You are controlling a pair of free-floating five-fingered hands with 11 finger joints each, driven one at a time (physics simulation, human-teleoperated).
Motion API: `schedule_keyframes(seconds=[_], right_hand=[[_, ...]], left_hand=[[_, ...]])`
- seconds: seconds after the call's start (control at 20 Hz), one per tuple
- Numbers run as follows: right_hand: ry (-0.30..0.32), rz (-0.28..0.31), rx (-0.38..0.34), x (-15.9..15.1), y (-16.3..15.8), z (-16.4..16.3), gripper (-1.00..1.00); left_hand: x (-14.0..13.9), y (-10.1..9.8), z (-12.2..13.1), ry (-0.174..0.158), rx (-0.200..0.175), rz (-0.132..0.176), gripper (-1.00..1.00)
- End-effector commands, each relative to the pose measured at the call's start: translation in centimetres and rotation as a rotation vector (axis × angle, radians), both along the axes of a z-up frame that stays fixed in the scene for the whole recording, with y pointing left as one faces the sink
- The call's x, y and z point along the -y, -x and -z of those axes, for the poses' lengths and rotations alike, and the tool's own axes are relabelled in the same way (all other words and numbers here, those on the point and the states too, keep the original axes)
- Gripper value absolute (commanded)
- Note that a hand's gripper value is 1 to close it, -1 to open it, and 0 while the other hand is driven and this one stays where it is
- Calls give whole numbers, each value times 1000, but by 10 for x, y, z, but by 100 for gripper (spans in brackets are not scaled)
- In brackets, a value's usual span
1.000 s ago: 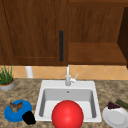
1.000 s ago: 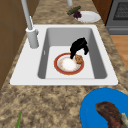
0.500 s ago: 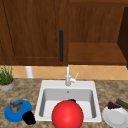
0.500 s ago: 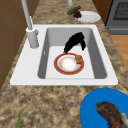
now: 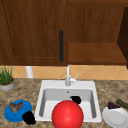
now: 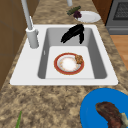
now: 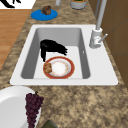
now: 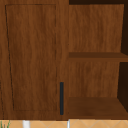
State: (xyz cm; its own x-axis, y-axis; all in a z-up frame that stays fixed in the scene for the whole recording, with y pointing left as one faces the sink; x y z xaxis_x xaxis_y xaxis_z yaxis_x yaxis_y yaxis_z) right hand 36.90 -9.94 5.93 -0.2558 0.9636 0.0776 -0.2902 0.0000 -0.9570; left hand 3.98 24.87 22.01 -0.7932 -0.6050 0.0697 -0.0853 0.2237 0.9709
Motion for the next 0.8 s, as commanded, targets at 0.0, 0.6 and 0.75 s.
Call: schedule_keyframes(seconds=[0.0,0.6,0.75], right_hand=[[-45,0,102,15,4,-10,-100],[-38,2,220,38,-14,-66,-100],[-23,2,251,39,-21,-83,-100]], left_hand=[[0,0,0,0,0,0,0],[0,0,0,0,0,0,0],[0,0,0,0,0,0,0]])
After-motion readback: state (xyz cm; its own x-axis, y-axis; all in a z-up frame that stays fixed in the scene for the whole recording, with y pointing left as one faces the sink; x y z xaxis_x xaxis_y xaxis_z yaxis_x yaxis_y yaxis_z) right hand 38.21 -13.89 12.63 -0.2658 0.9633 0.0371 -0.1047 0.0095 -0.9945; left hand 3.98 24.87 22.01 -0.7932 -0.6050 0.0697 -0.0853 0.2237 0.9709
